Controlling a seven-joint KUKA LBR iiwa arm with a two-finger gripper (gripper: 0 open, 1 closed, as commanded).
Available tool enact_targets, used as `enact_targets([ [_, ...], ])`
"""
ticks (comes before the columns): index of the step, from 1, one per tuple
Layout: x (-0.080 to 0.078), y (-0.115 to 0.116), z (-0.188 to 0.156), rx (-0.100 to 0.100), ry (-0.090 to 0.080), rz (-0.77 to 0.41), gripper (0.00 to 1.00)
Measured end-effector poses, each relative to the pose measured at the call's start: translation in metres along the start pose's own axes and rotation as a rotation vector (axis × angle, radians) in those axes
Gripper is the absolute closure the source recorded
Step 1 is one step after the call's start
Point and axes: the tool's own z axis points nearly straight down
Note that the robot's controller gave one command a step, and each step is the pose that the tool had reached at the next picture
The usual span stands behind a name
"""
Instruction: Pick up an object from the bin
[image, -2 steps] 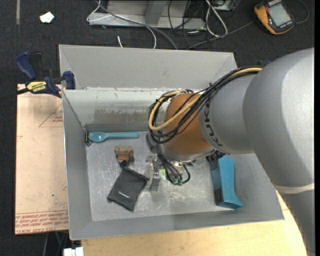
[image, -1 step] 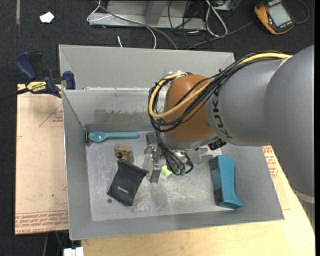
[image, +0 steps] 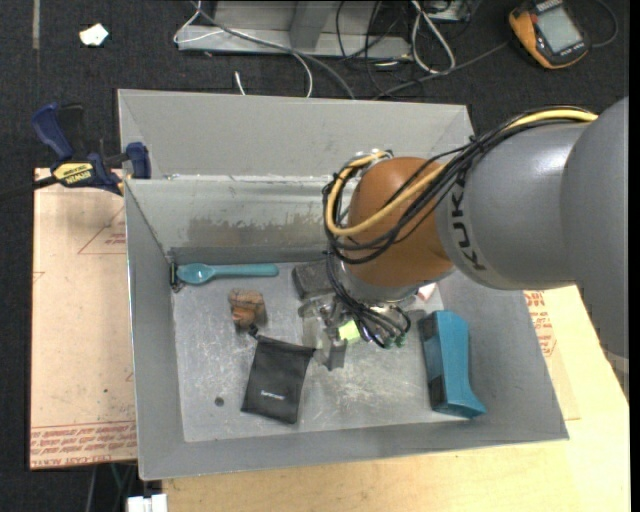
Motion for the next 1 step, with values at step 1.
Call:
enact_targets([
  [1, 0.0001, 0.0032, -0.0568, -0.001, 0.004, -0.076, 1.0],
])
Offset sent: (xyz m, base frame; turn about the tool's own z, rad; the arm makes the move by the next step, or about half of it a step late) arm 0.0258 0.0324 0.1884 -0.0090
